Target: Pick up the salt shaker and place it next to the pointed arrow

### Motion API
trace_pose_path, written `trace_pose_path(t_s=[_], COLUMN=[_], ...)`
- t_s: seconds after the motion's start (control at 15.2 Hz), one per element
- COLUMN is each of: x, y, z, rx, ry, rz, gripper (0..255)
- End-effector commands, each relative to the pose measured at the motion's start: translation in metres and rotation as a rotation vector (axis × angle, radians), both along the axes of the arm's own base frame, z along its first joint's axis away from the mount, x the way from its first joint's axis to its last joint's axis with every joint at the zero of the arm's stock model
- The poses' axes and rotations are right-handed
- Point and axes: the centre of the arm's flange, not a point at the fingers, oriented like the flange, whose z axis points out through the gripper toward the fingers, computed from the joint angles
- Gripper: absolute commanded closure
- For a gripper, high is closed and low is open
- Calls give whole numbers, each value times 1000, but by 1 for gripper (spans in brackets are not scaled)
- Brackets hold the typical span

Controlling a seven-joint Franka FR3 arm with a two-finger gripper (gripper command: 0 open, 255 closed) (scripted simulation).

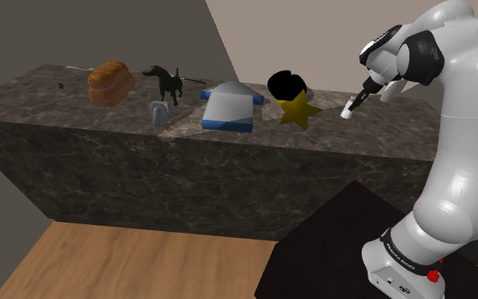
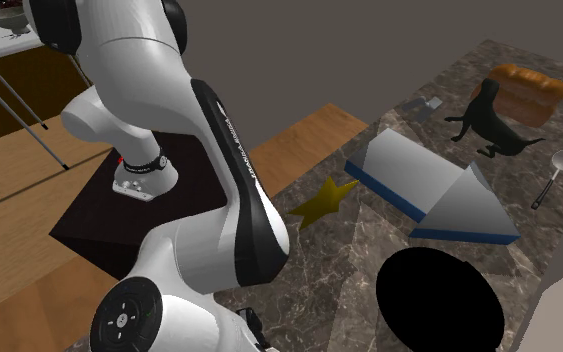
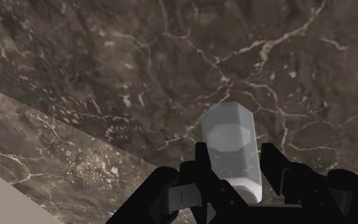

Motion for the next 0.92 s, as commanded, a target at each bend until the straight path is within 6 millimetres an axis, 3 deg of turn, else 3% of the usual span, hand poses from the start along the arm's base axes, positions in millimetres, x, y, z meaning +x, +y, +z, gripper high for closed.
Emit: trace_pose_path(t_s=[0.0, 0.13, 0.86], x=[0, 0, 0], y=[0, 0, 0], z=[0, -1, 58], rx=[0, 0, 0], ry=[1, 1, 1], rz=[0, 0, 0], gripper=[255, 255, 255])
